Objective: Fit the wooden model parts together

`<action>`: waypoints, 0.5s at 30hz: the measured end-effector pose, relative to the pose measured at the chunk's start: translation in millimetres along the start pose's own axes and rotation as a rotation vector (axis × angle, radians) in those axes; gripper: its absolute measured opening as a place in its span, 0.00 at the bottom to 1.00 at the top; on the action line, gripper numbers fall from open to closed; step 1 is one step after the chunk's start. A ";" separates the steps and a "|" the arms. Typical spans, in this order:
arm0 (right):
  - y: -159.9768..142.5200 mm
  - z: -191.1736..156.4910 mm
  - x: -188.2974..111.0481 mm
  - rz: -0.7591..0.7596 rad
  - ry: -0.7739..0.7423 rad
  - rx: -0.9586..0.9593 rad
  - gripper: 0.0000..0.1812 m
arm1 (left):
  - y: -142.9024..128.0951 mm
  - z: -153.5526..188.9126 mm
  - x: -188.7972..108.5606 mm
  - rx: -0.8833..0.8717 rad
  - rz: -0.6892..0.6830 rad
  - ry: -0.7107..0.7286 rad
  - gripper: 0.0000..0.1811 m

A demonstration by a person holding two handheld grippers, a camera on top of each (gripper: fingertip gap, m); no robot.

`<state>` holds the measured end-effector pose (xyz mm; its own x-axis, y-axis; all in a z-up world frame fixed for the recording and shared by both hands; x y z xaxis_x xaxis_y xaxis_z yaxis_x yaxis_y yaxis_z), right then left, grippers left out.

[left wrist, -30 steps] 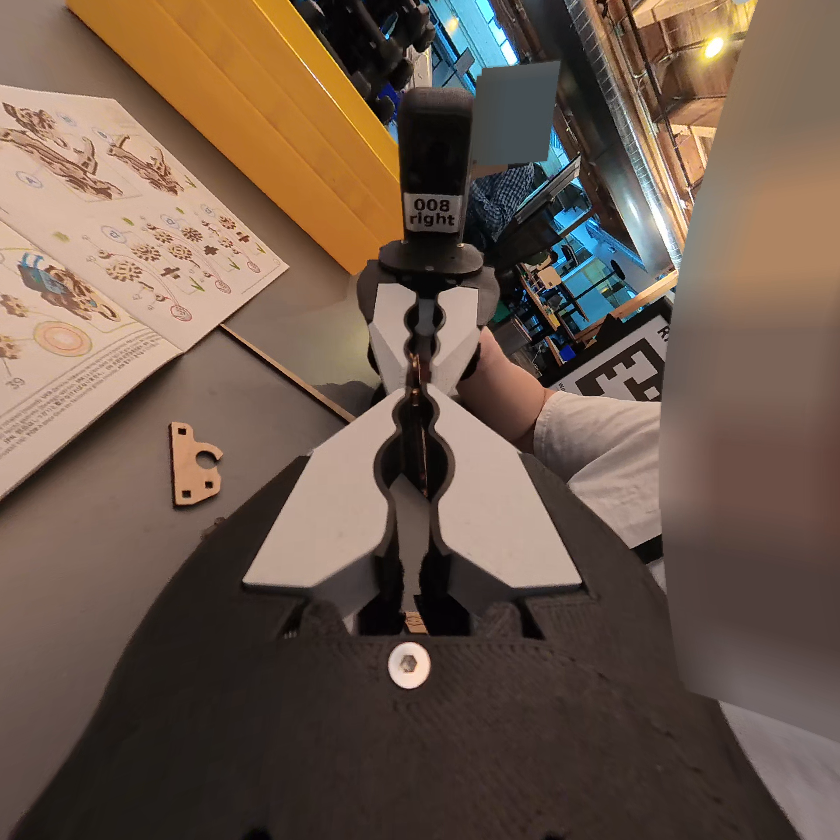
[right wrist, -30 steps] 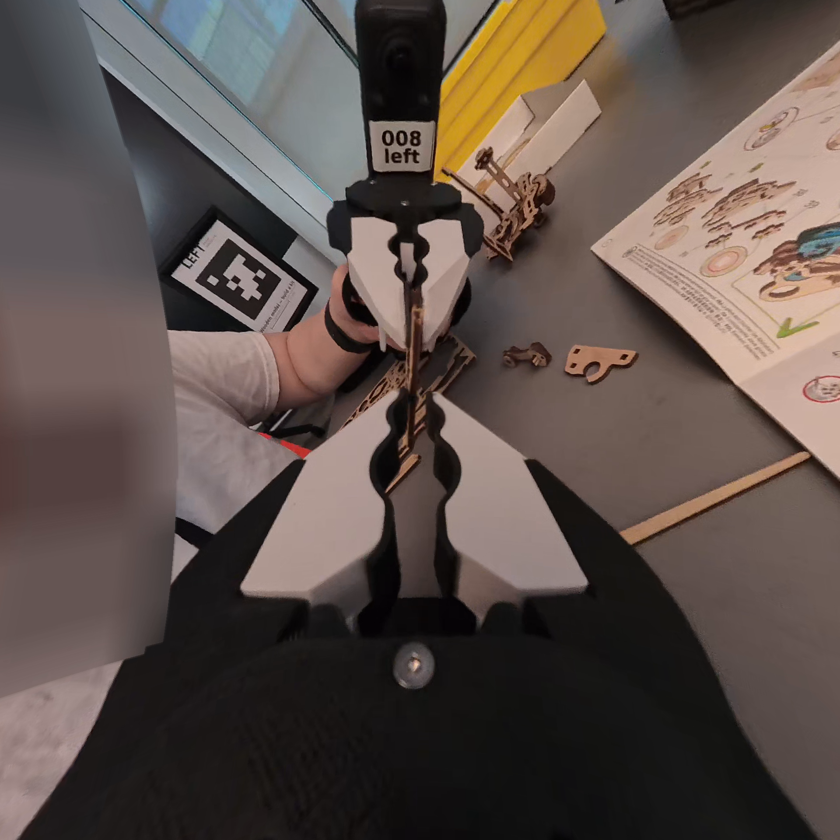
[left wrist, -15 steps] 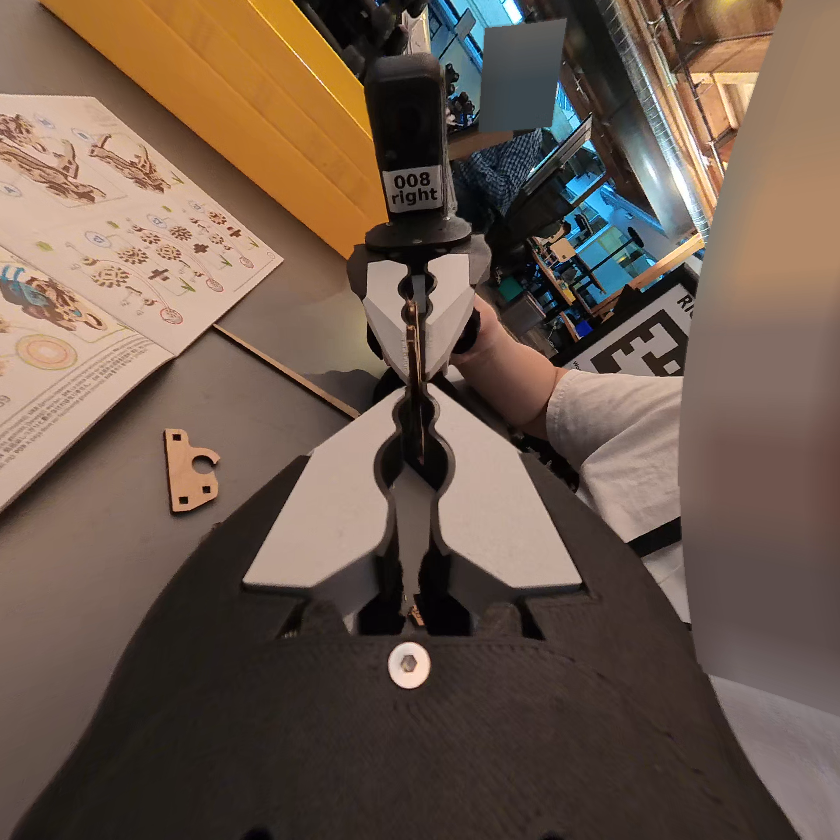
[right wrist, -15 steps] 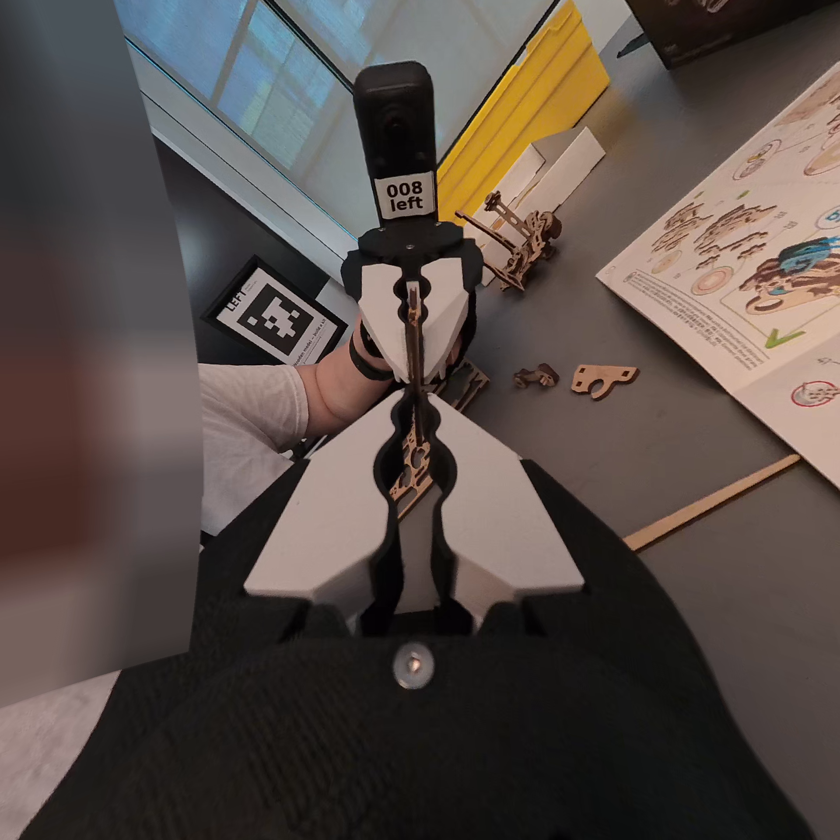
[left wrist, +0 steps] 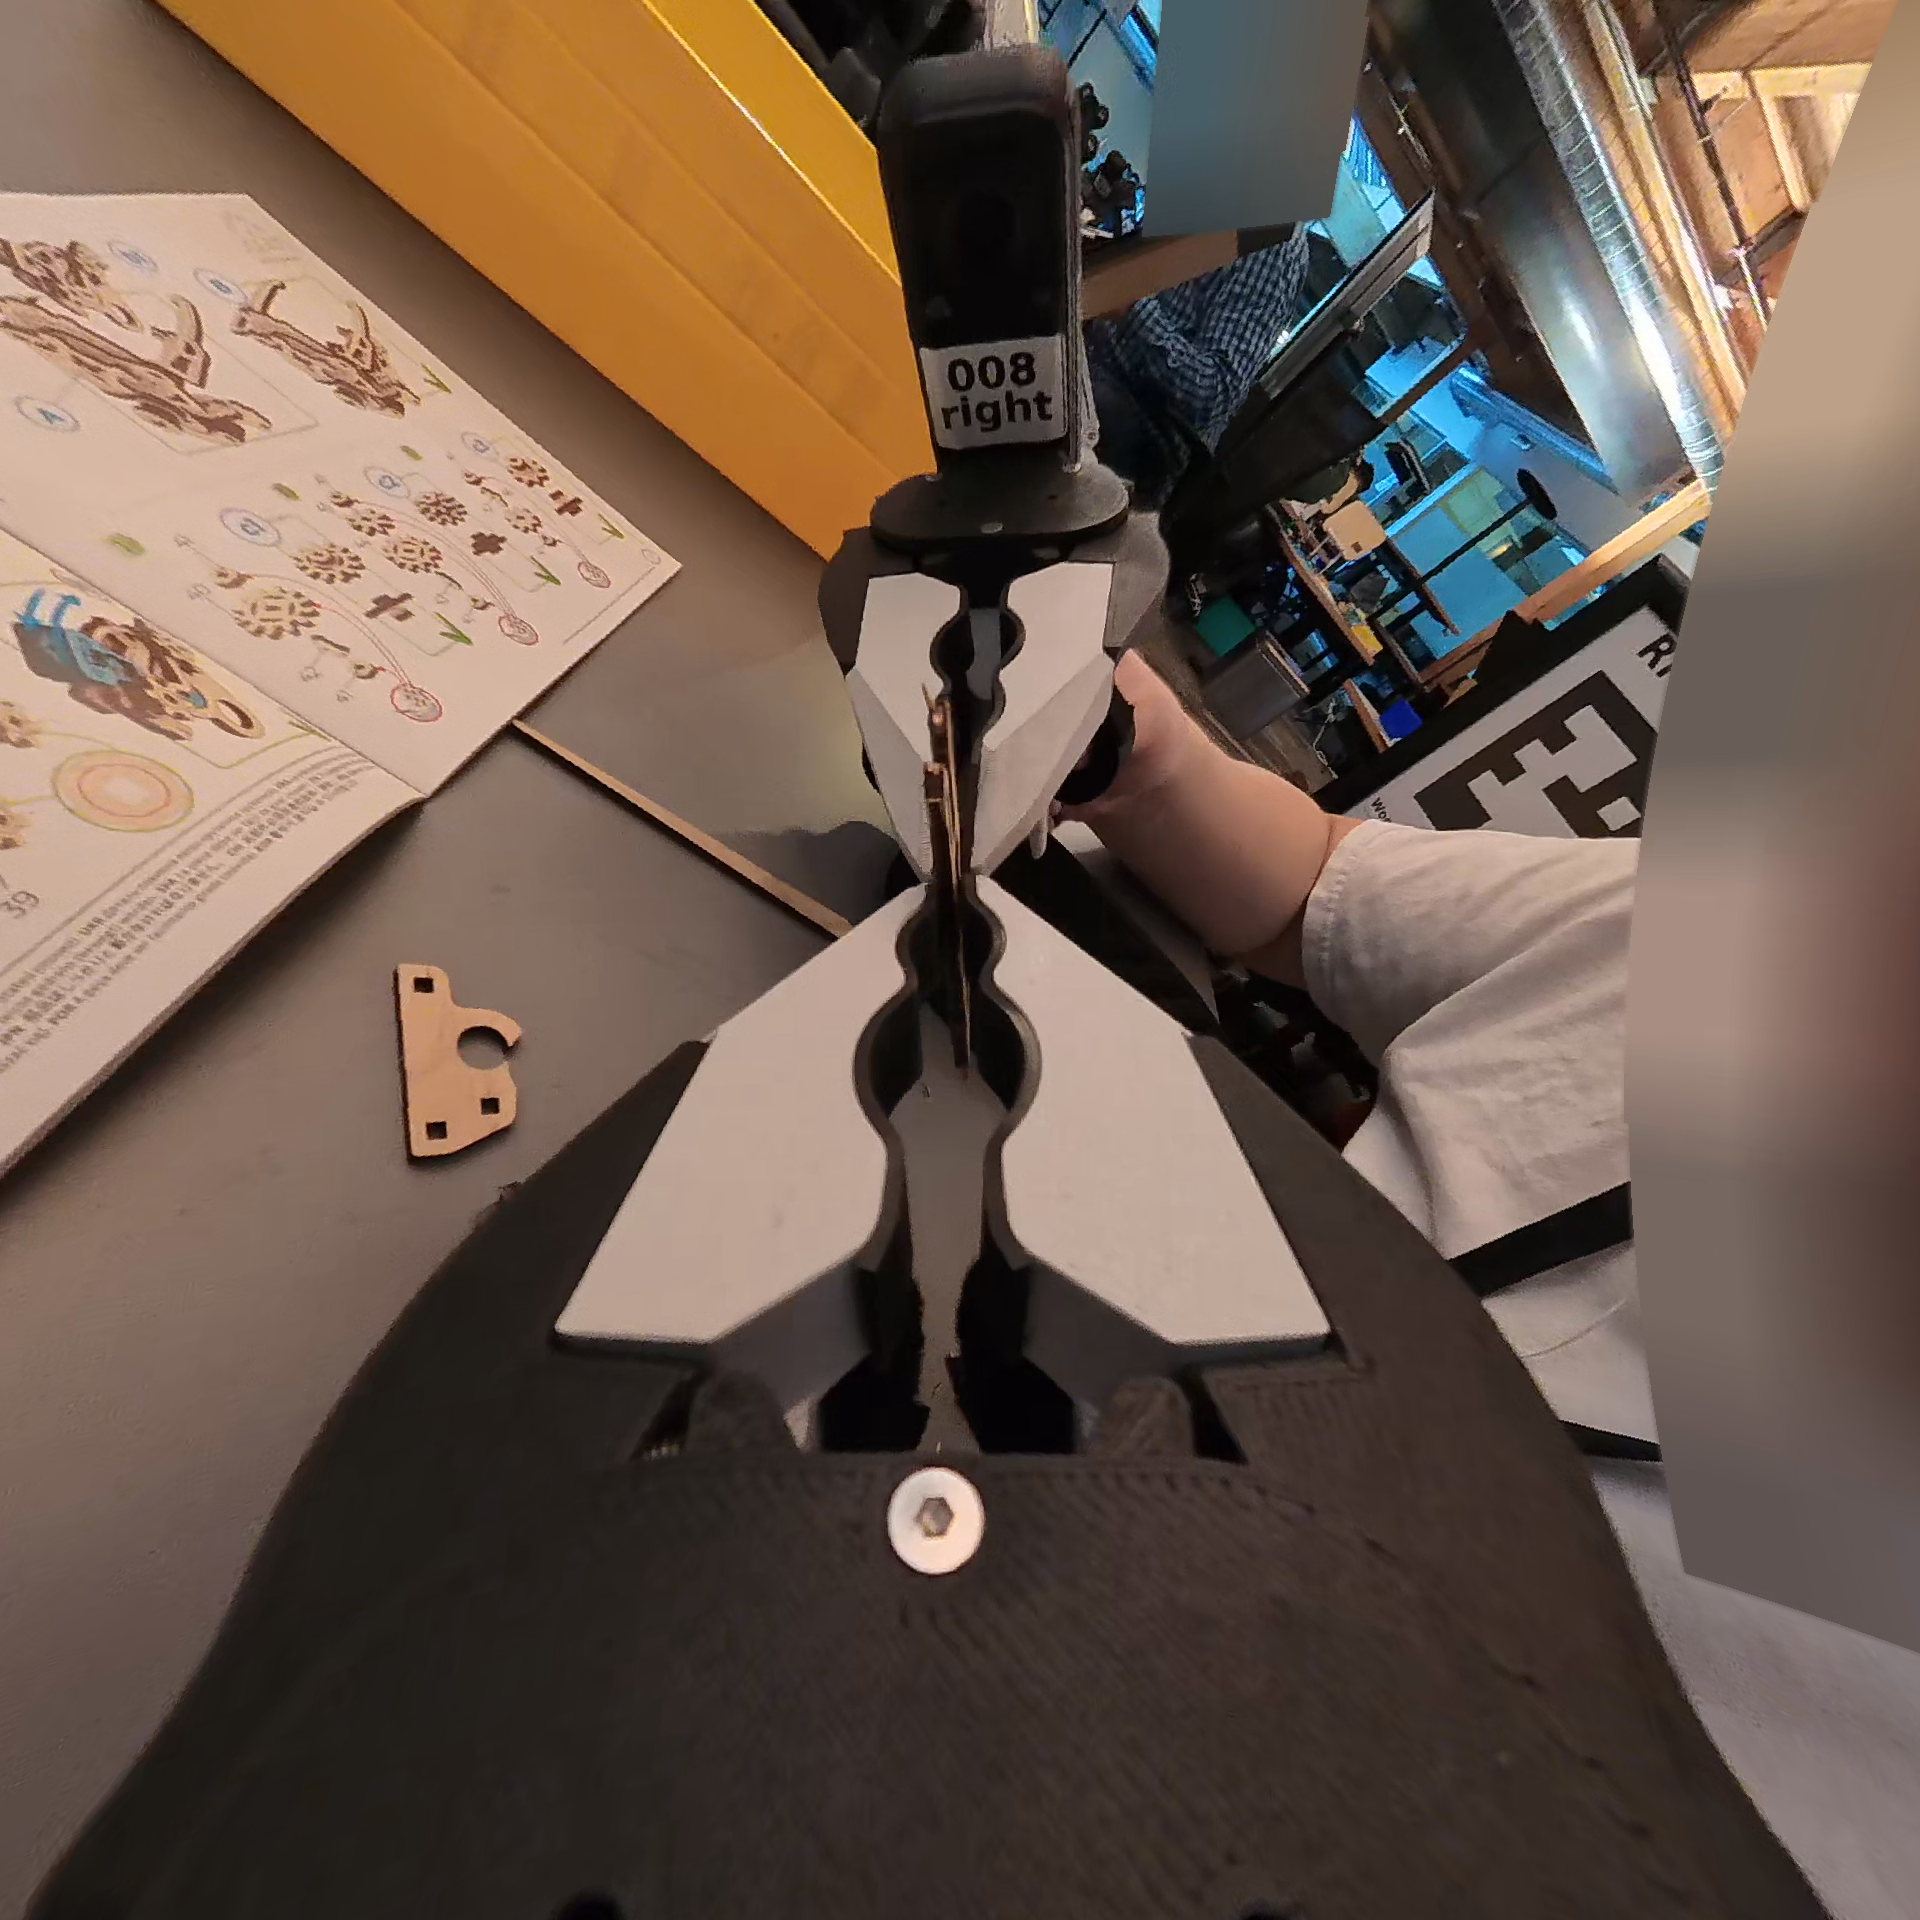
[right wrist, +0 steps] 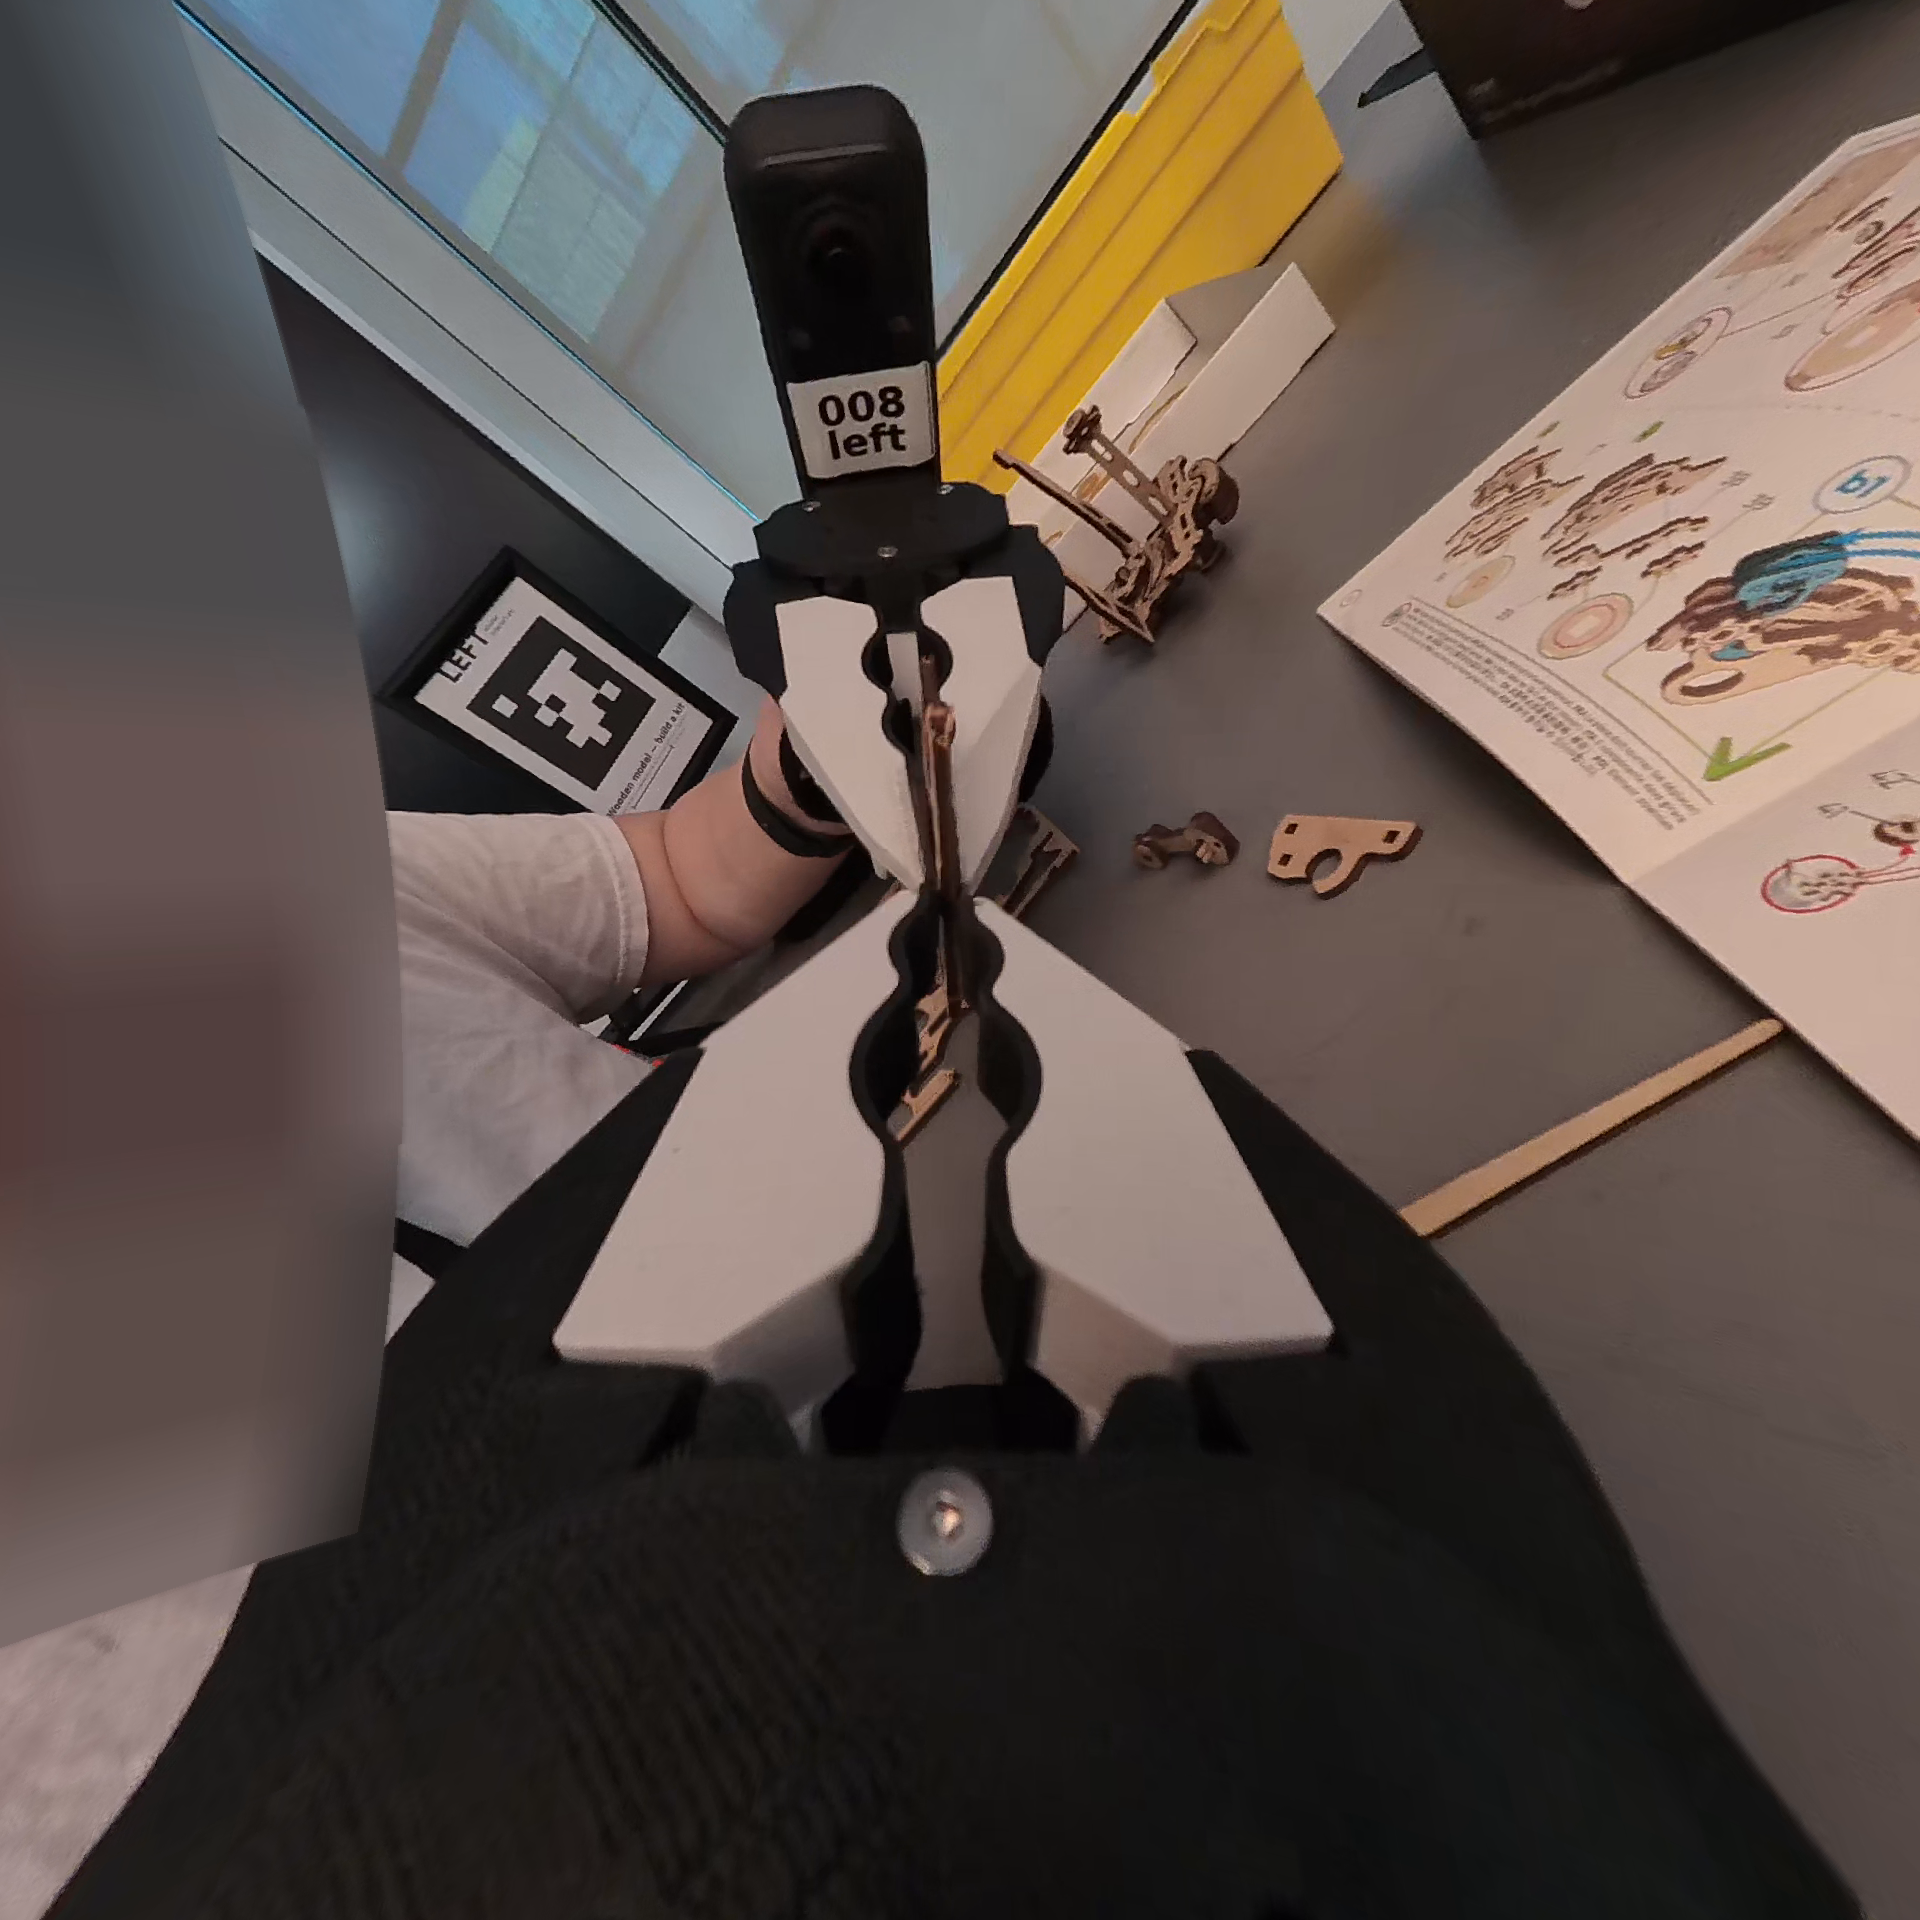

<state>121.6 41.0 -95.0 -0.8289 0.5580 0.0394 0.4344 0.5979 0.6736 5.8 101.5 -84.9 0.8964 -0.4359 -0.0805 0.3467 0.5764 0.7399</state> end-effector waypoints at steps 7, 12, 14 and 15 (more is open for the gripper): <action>-0.7 1.1 -0.2 -0.001 -0.009 0.021 0.00 | -0.4 0.0 0.2 0.003 -0.003 0.013 0.00; -2.1 2.7 -1.4 -0.044 -0.050 -0.014 0.00 | -5.4 -2.2 2.2 -0.047 -0.005 0.039 0.00; -3.4 5.4 -2.2 -0.043 -0.060 0.012 0.00 | -7.5 -3.8 3.2 -0.064 0.004 0.060 0.00; -4.1 7.2 -2.7 -0.044 -0.070 0.024 0.00 | -8.7 -4.1 4.0 -0.051 0.008 0.081 0.00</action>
Point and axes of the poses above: each gripper's, where its closed fingertips meet, x out along the fingers, y out of its top, z = x × y across the jaws, the point moved 7 cm from there along -x, back along the fingers, and after that the axes turned 10 degrees about z, right-handed, at the moved point
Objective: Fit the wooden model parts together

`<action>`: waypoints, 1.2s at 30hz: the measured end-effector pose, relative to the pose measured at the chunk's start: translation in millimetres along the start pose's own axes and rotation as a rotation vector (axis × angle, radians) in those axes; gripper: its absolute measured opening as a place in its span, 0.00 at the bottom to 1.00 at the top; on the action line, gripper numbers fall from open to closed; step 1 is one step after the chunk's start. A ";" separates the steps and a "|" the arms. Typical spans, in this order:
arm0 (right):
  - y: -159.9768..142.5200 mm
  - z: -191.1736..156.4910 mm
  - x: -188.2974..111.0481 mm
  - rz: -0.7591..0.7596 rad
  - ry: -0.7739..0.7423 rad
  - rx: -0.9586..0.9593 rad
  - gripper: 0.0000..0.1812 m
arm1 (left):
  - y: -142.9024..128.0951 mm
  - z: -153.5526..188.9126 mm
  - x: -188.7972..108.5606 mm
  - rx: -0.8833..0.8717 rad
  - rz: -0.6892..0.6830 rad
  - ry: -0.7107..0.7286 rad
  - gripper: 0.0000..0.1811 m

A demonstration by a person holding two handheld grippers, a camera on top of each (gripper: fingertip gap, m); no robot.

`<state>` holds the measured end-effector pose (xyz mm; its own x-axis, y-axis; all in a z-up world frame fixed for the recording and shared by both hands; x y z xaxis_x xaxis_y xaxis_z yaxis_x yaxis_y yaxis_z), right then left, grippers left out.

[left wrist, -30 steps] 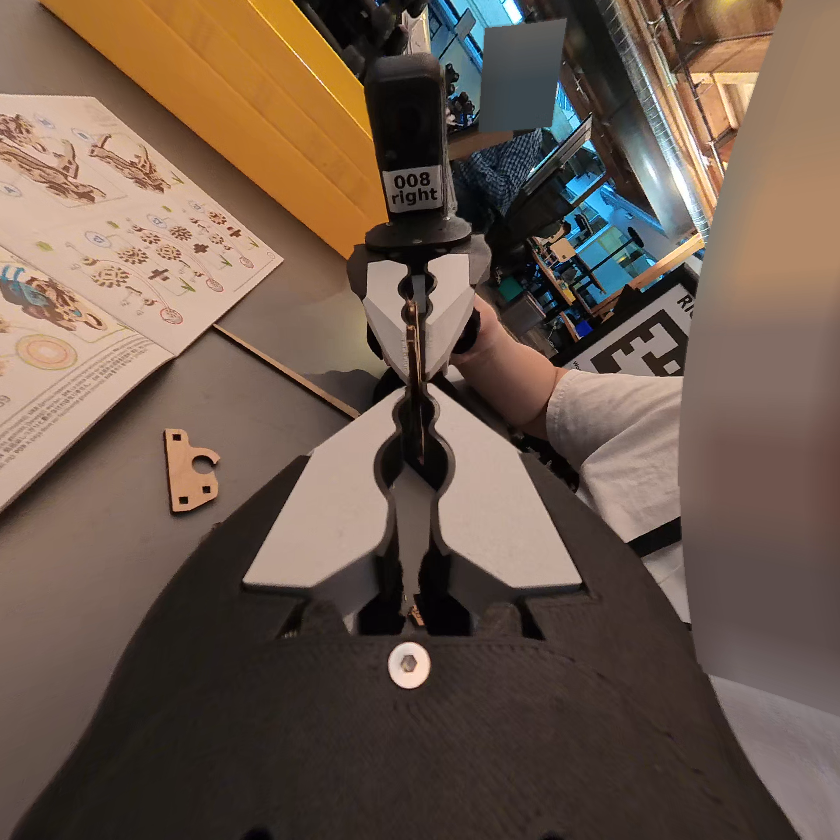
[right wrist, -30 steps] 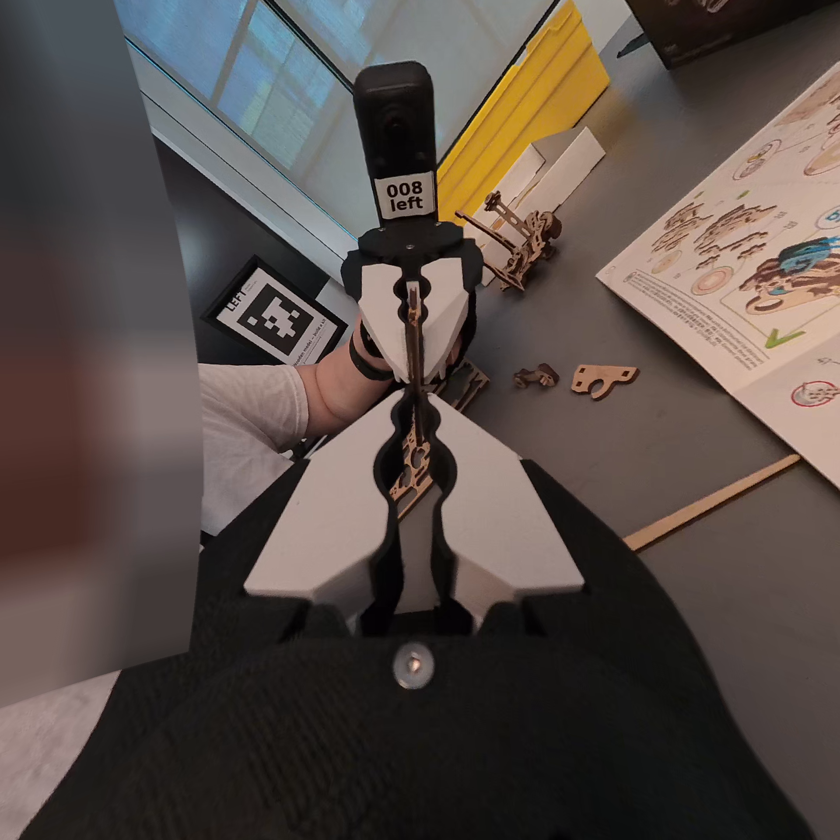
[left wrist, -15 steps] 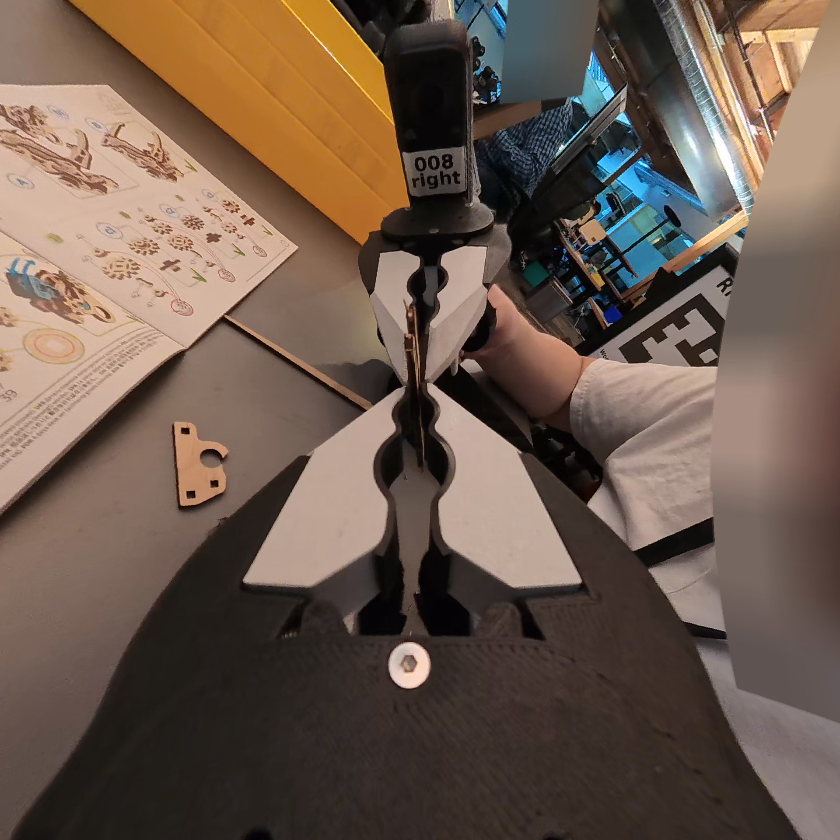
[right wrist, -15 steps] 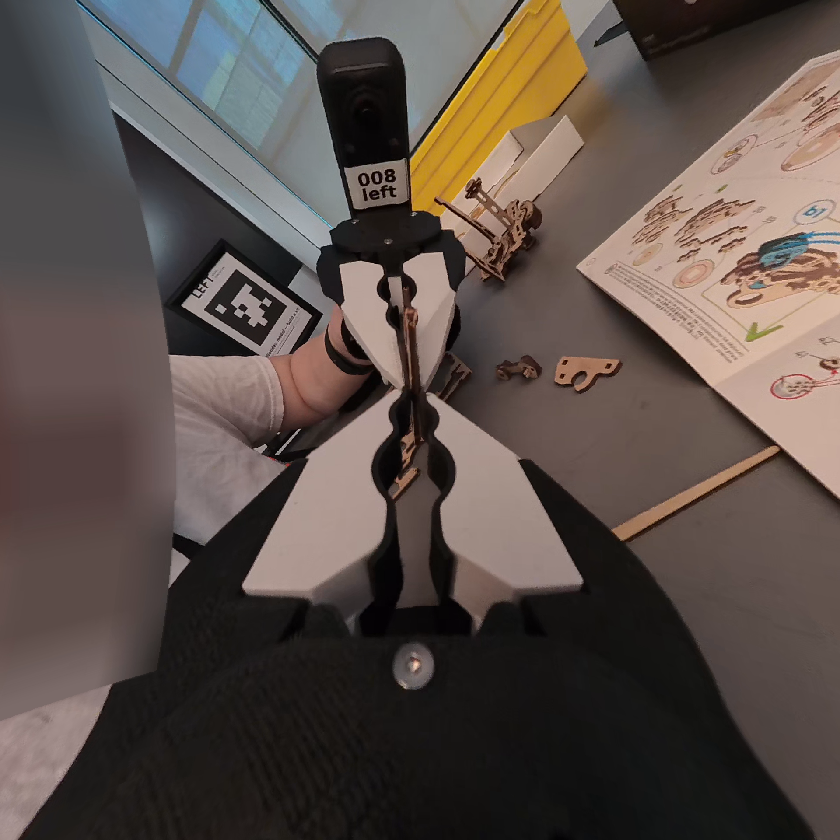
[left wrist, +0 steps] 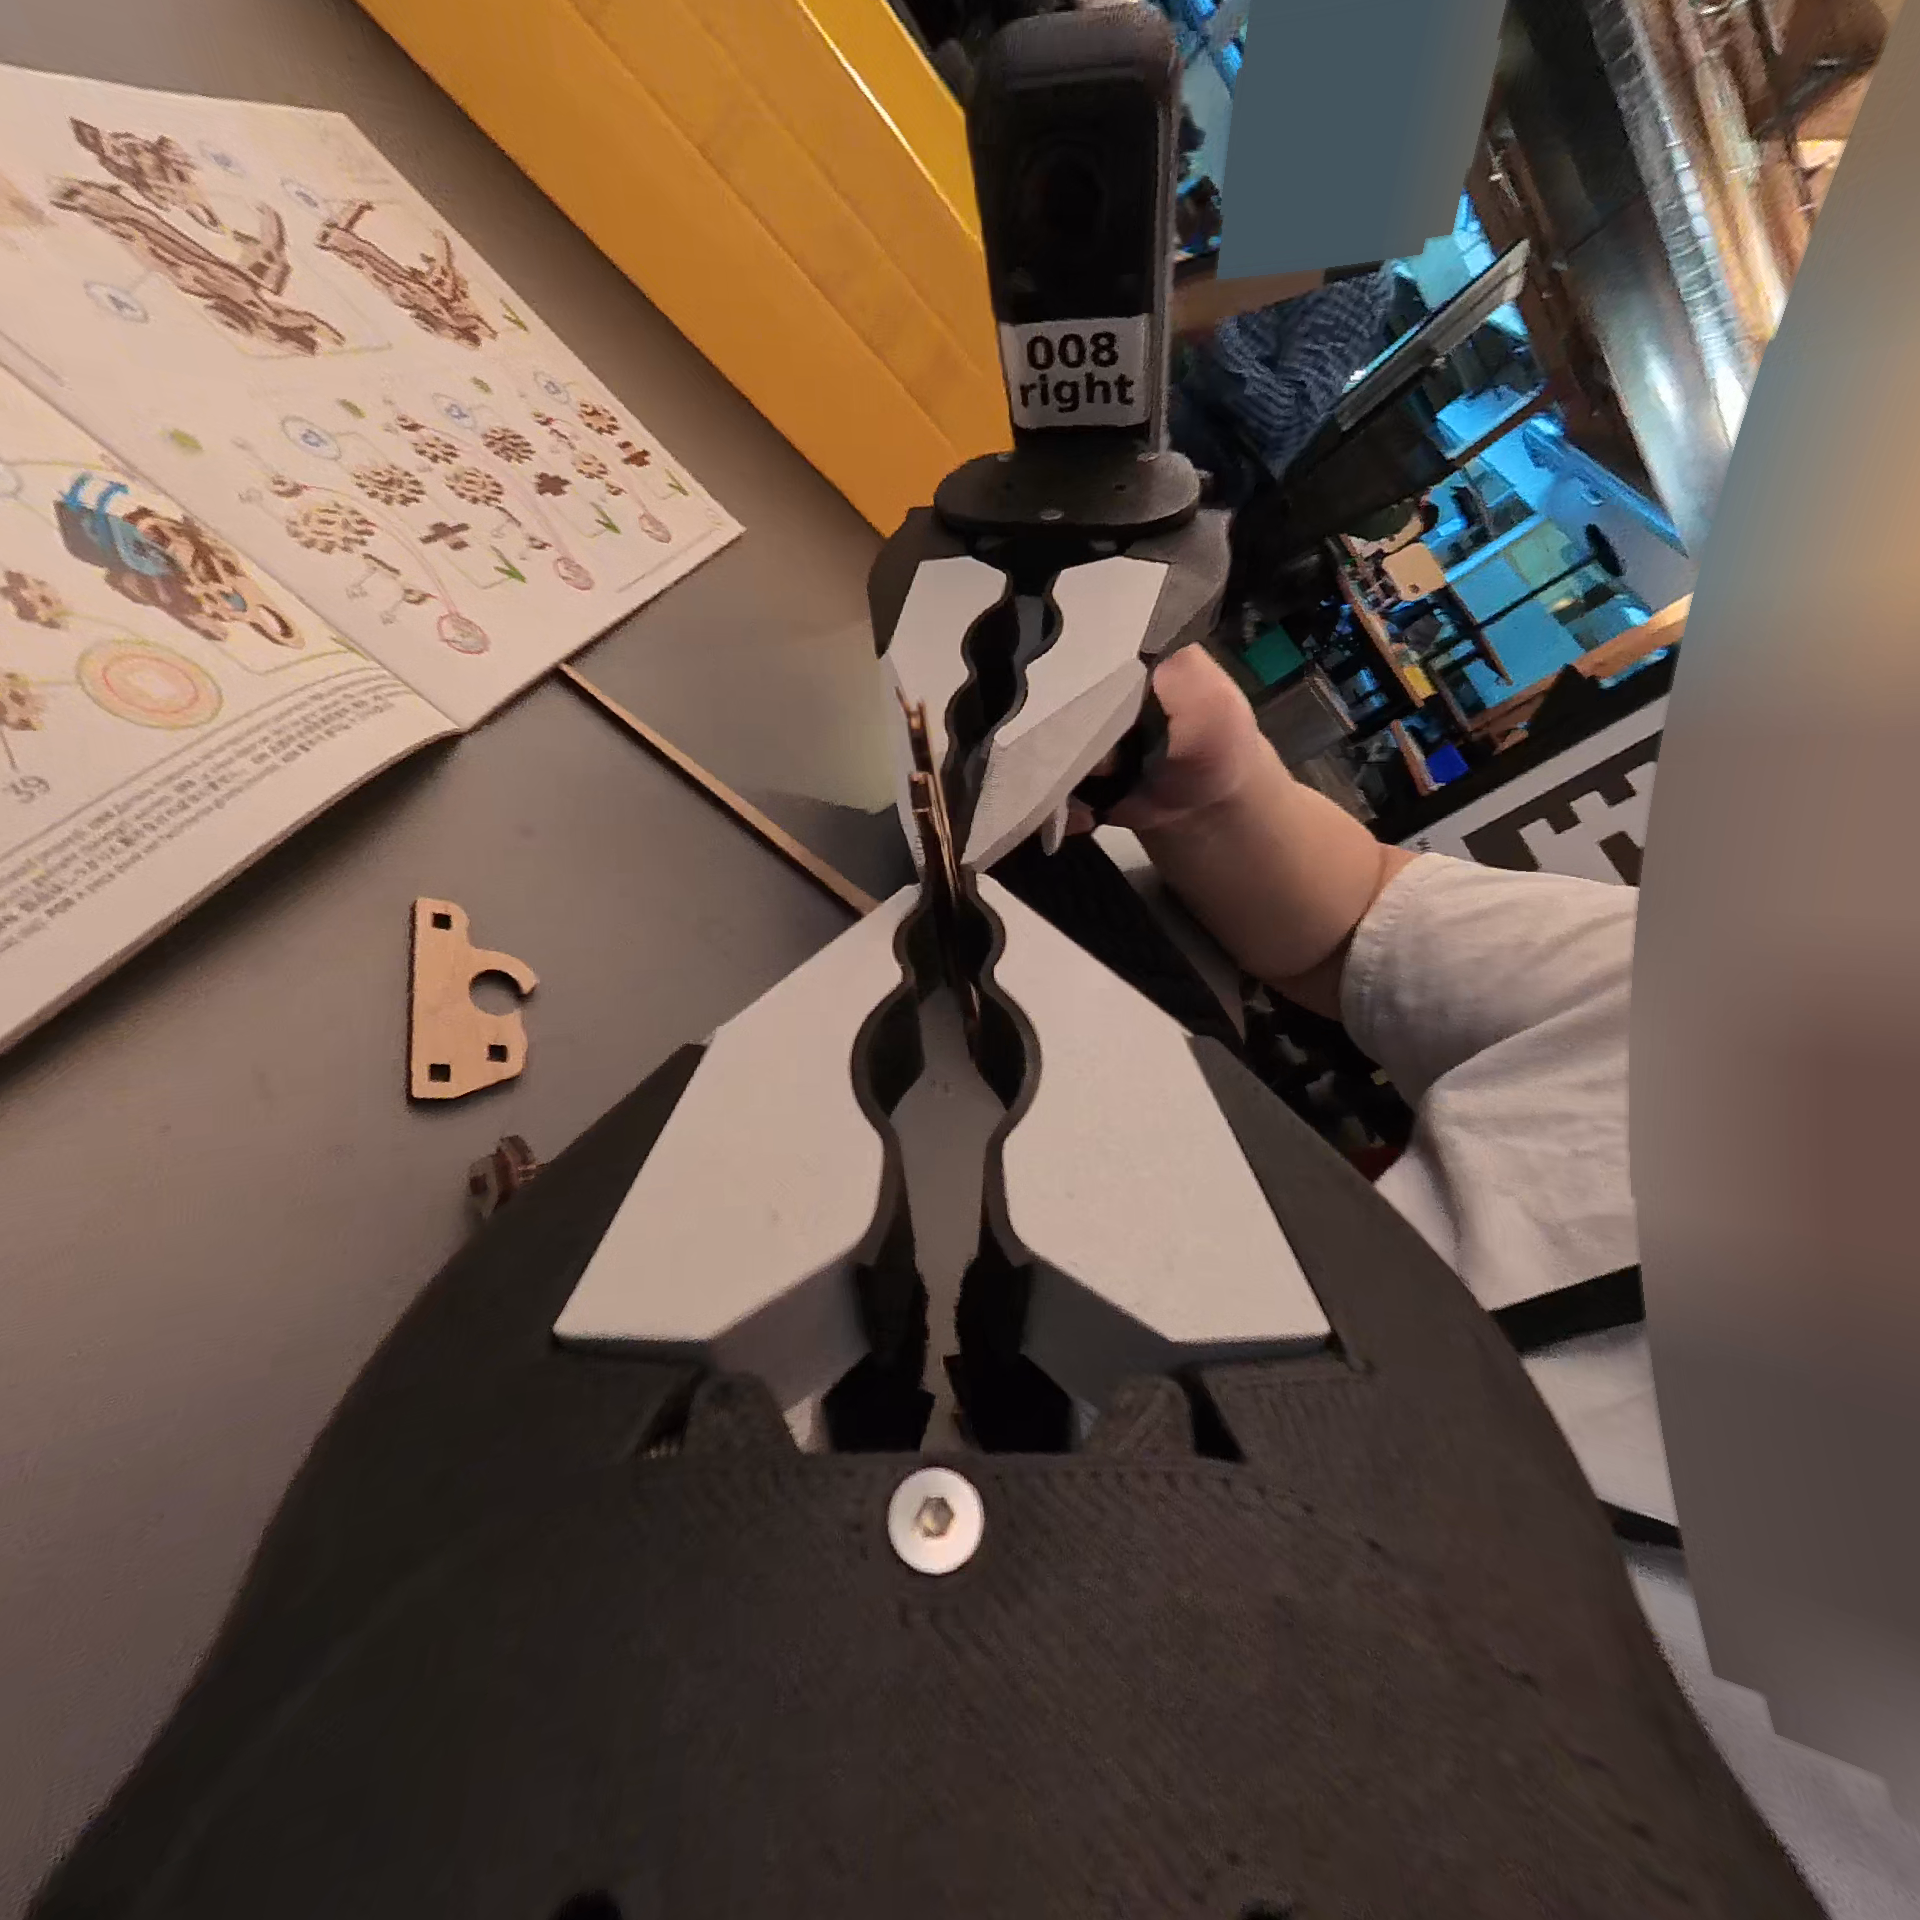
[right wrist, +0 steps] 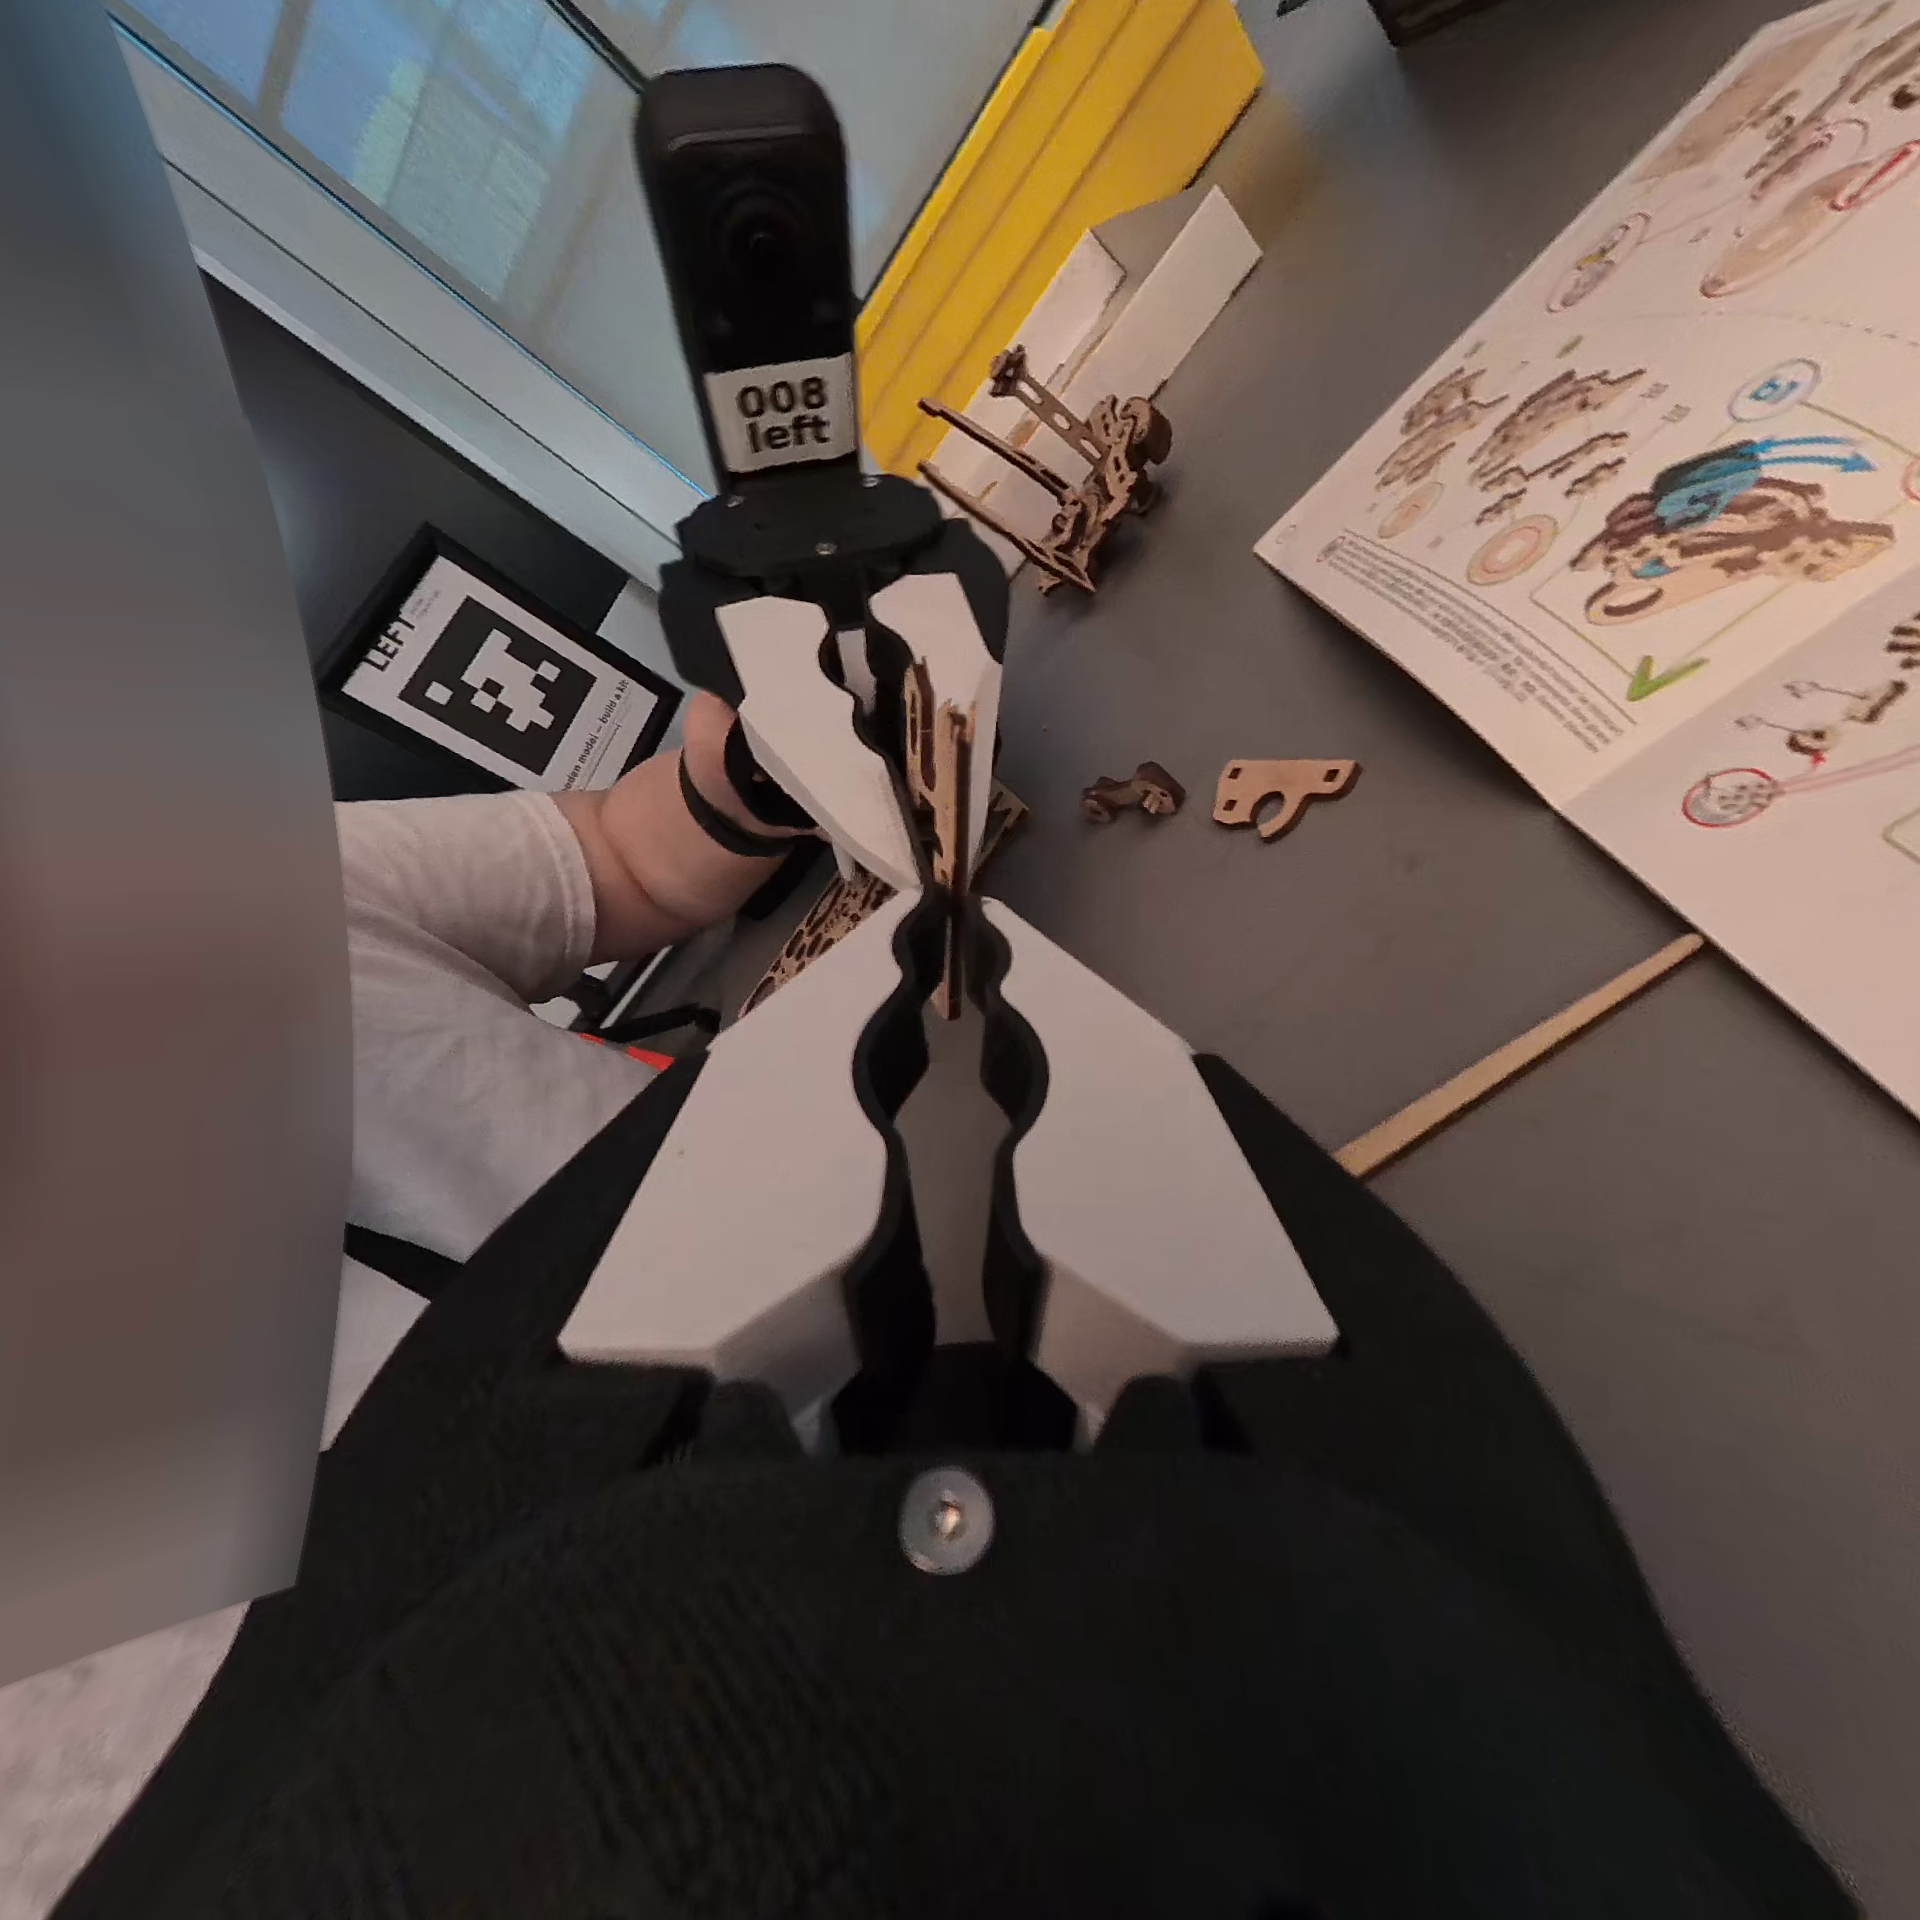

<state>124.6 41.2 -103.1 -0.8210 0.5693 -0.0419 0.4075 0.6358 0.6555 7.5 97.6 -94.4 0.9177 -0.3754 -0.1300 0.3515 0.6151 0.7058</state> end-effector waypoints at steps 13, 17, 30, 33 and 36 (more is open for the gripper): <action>-5.5 1.6 5.0 -0.052 -0.077 -0.090 0.00 | -11.2 -8.1 -1.8 -0.043 0.020 0.038 0.00; -2.1 1.5 3.7 -0.020 -0.003 -0.032 0.00 | -7.1 -4.8 -3.6 -0.034 0.043 0.001 0.00; 0.5 1.8 3.2 0.012 -0.025 -0.042 0.00 | -8.6 -5.5 -2.3 -0.032 0.042 0.025 0.00; -0.8 1.1 4.3 -0.007 -0.020 -0.049 0.03 | -8.2 -7.1 -2.9 -0.053 0.047 0.021 0.00; -1.2 1.8 4.8 -0.011 -0.038 -0.054 0.00 | -8.2 -6.6 -3.1 -0.051 0.048 0.022 0.00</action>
Point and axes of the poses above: each gripper's, where its closed fingertips meet, x out along the fingers, y out of its top, z = x × y across the jaws, the point moved 7 cm from there along -x, back along the fingers, and after that the axes turned 10 degrees about z, right-handed, at the moved point
